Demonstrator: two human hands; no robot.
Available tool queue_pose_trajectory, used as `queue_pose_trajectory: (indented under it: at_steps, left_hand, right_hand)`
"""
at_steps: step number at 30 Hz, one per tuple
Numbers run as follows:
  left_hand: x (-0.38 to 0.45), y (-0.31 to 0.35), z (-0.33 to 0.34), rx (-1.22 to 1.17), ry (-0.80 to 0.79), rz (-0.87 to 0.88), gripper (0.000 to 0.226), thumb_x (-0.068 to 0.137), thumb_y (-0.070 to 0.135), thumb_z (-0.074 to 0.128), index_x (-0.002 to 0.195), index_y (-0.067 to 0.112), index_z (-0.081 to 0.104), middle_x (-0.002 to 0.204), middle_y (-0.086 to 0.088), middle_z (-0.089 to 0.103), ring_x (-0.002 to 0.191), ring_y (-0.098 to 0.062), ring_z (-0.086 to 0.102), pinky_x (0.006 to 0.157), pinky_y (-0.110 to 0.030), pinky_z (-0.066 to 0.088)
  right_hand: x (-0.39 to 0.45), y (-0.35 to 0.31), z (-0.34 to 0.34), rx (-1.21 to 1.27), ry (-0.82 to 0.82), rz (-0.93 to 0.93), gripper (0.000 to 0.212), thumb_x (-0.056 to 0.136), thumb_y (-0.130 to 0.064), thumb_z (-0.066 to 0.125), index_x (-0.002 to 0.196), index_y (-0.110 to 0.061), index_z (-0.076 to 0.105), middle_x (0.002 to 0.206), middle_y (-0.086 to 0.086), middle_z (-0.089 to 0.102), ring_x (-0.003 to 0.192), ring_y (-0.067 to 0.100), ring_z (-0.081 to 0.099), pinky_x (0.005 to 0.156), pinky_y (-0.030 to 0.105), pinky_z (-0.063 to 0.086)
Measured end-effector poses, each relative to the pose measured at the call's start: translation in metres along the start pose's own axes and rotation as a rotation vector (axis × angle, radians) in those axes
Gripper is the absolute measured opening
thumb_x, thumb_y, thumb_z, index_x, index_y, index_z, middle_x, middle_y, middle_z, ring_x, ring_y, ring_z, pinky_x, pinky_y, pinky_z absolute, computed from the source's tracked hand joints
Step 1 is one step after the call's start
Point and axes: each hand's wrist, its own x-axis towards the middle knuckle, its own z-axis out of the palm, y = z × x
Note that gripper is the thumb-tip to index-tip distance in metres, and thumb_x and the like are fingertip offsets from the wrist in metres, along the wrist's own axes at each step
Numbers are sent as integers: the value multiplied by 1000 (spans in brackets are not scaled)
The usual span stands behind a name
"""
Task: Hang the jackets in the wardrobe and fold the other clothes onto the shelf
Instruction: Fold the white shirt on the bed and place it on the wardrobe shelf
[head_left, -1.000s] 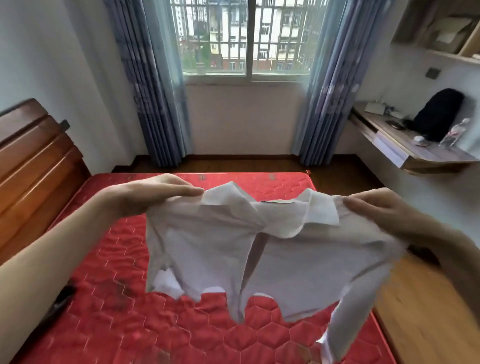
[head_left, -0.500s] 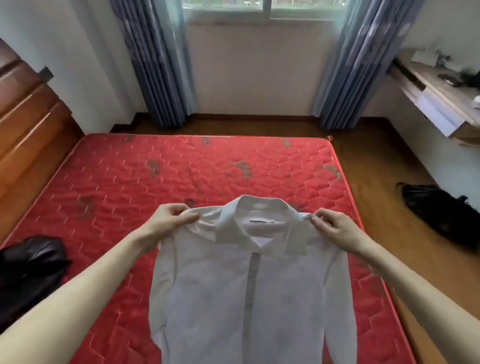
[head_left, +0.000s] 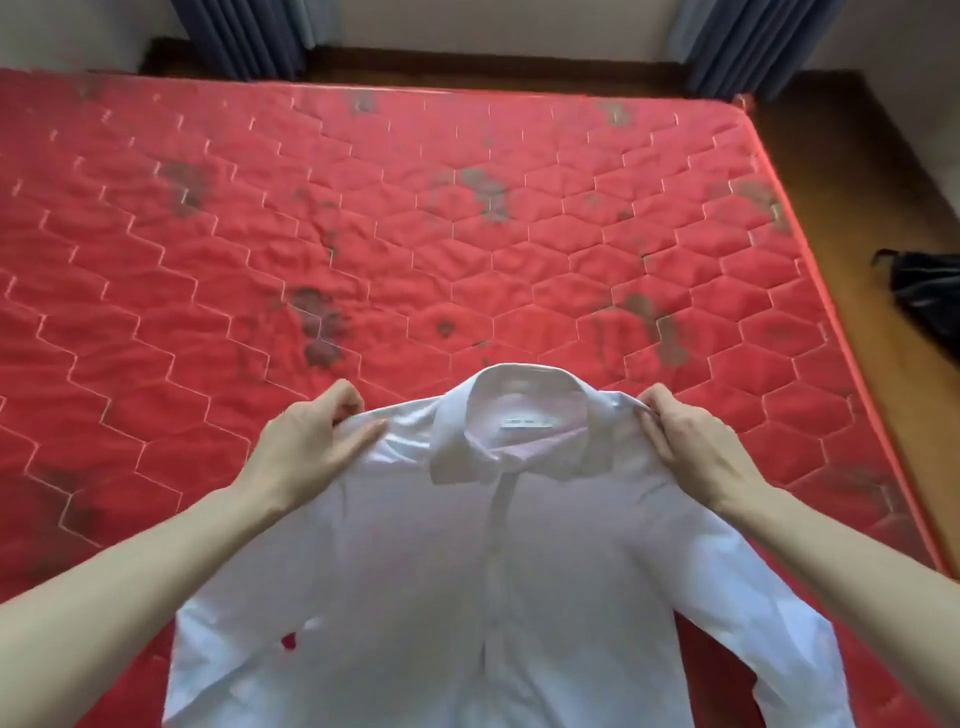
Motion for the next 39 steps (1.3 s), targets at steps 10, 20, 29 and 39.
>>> queue_pose_trajectory:
  at_steps: [10,20,29,39]
  left_hand:
    - [112,-67,70,272,246,-50,29,105,36,55,92,13,65,76,-17,69,76,-42,66,67,-43,44]
    - [88,-40,155,353,249,301,39,97,16,50,135,10,59,143,-15,55,124,-40,51,102,-49,37]
    - [64,48,256,408,-127,500,62,84,12,46,146,5,56,153,-14,54,145,-33,49,121,-43,22]
    - [114,137,299,394,-221,439,69,102,46,19,165,17,24,173,-7,18,160,-31,18,126,-58,22]
  right_hand:
    - [150,19,68,-264,-24,-205,28,107,-29,50,92,-9,62,90,16,72,88,39,59,76,47,42]
    - [112,41,137,219,163,291,35,108,-23,46,141,-15,56,141,8,57,129,35,49,104,50,38]
    - [-62,132,154,1,116,580,45,92,-52,67,116,-14,61,107,6,62,103,34,53,87,50,43]
    - [-32,226,85,15,-62,369,27,99,-46,57,92,-21,48,66,10,65,75,46,67,65,49,52]
